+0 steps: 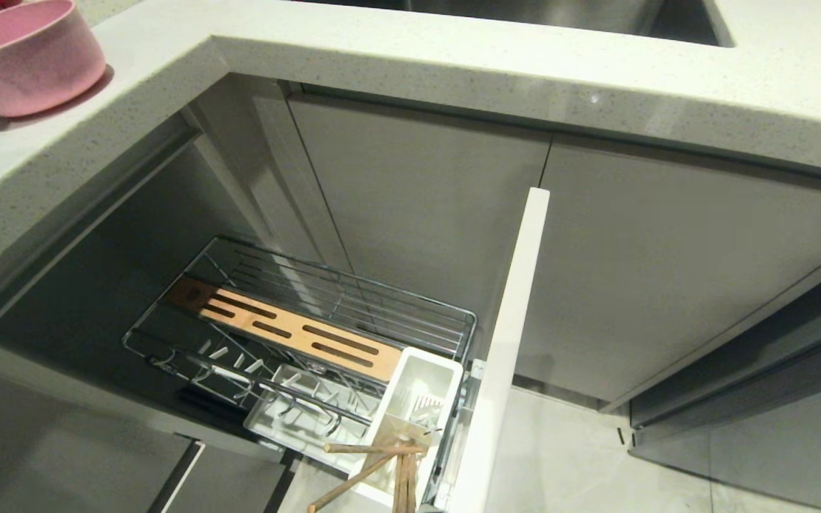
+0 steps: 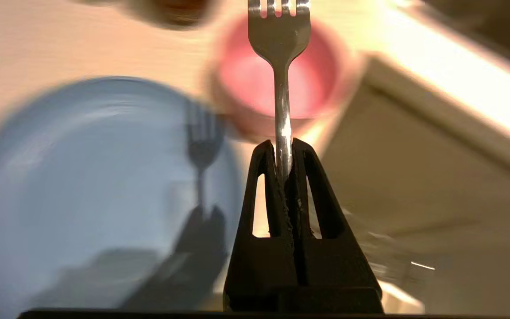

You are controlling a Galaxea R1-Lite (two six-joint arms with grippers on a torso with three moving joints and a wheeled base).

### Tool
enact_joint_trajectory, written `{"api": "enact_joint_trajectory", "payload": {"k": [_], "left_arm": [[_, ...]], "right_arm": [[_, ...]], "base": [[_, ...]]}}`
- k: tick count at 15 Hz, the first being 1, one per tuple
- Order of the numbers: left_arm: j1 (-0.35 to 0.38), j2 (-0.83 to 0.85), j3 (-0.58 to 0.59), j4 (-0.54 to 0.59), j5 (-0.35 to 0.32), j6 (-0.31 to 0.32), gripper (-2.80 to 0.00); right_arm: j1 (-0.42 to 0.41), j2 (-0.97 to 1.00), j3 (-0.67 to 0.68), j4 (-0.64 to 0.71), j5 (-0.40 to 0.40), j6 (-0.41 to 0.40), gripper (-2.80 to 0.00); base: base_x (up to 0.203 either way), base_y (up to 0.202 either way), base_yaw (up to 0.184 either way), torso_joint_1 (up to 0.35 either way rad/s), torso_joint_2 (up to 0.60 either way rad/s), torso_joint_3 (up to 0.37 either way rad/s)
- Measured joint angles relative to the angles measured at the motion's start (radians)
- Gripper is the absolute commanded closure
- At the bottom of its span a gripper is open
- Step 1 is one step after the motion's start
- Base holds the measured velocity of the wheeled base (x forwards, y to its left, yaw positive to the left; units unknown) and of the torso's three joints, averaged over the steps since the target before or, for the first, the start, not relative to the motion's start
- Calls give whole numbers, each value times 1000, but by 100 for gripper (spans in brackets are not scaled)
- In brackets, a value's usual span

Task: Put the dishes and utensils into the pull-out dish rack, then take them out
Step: Pick up the fork and place it in the cupboard

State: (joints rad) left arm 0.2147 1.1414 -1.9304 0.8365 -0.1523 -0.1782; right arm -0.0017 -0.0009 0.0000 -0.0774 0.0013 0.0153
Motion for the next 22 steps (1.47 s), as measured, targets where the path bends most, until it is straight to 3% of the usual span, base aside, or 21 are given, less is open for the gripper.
{"api": "enact_joint_trajectory", "payload": {"k": [4,7,11,17,19,22], "left_arm": [[-269,4,84,-14,-10,-144,0],[-448,36,155,5,-10,-158,0],[-686,107,191,130,8,-161,0],[-838,254,198,300,12,-179,0],[-893,297,197,327,23,-223,0],[-950,367,185,381,94,-285,0]], "right_arm": [[0,0,0,0,0,0,0],[0,0,0,0,0,0,0],[0,0,0,0,0,0,0],[0,0,0,0,0,0,0],[0,0,0,0,0,0,0],[0,0,0,0,0,0,0]], "base": [[0,0,0,0,0,0],[0,0,0,0,0,0],[0,0,0,0,0,0],[0,0,0,0,0,0],[0,0,0,0,0,0],[0,0,0,0,0,0]]}}
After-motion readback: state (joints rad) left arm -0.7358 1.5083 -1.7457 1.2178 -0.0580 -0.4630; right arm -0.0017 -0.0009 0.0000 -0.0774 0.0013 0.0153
